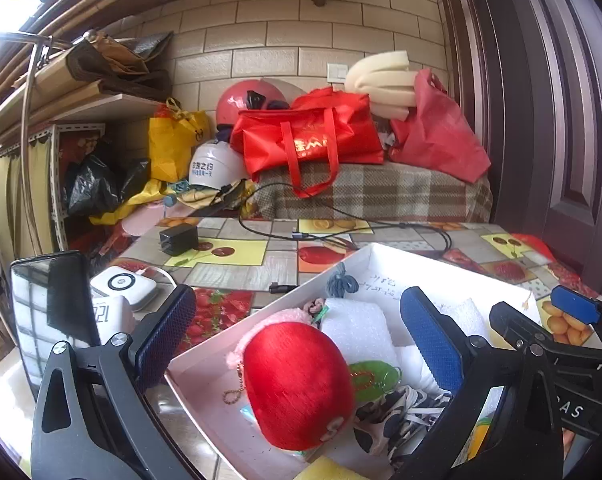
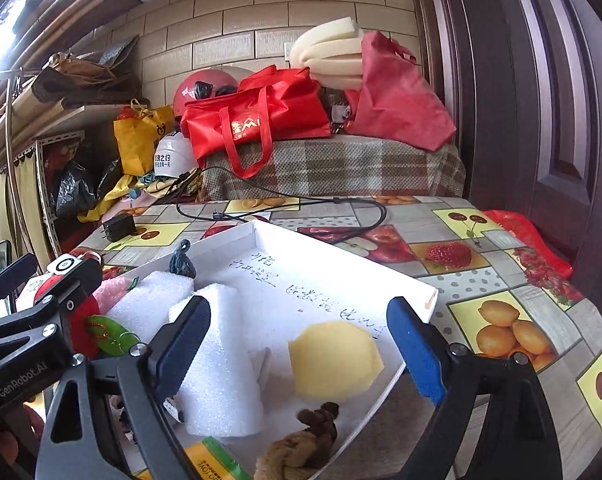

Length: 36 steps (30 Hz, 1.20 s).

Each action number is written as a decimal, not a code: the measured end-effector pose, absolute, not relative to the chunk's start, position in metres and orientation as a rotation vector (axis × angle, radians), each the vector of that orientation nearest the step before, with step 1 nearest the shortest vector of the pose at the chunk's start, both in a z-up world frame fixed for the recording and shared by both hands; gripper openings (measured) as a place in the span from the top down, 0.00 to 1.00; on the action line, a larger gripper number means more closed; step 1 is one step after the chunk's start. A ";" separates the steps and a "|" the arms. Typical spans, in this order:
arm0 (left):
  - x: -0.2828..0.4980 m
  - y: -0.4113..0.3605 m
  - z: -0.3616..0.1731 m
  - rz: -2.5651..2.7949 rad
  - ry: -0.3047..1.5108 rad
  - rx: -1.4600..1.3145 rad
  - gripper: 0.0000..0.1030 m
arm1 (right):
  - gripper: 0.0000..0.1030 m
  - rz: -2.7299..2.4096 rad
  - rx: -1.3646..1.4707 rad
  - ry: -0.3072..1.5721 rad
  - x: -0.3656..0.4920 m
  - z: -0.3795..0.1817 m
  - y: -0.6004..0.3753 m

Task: Organize soft objects

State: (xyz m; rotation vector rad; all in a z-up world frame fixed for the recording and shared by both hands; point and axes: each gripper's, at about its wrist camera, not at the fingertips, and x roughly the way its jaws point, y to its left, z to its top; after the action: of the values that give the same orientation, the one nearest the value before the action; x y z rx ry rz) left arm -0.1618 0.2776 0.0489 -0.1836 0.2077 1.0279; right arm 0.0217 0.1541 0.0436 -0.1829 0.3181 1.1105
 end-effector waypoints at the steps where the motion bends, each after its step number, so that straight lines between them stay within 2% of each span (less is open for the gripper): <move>1: -0.163 0.277 0.048 1.027 0.211 -0.192 0.00 | 0.11 1.113 -0.181 0.304 0.020 0.044 0.152; 2: -0.164 0.278 0.048 1.023 0.215 -0.199 0.00 | 0.08 1.111 -0.181 0.296 0.019 0.045 0.151; 3: -0.165 0.277 0.048 1.019 0.220 -0.206 0.00 | 0.00 1.112 -0.182 0.293 0.018 0.045 0.150; 23: -0.192 0.200 0.045 1.009 0.264 -0.163 0.00 | 0.00 1.093 -0.177 0.278 0.000 0.043 0.091; 36: -0.206 0.155 0.041 0.962 0.312 -0.173 0.00 | 0.00 1.083 -0.177 0.330 -0.007 0.036 0.042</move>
State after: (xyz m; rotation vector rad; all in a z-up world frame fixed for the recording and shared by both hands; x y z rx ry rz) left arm -0.2062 0.1547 0.0413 -0.1735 0.3120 0.9625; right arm -0.0067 0.0419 0.0362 -0.1766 0.3299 1.0832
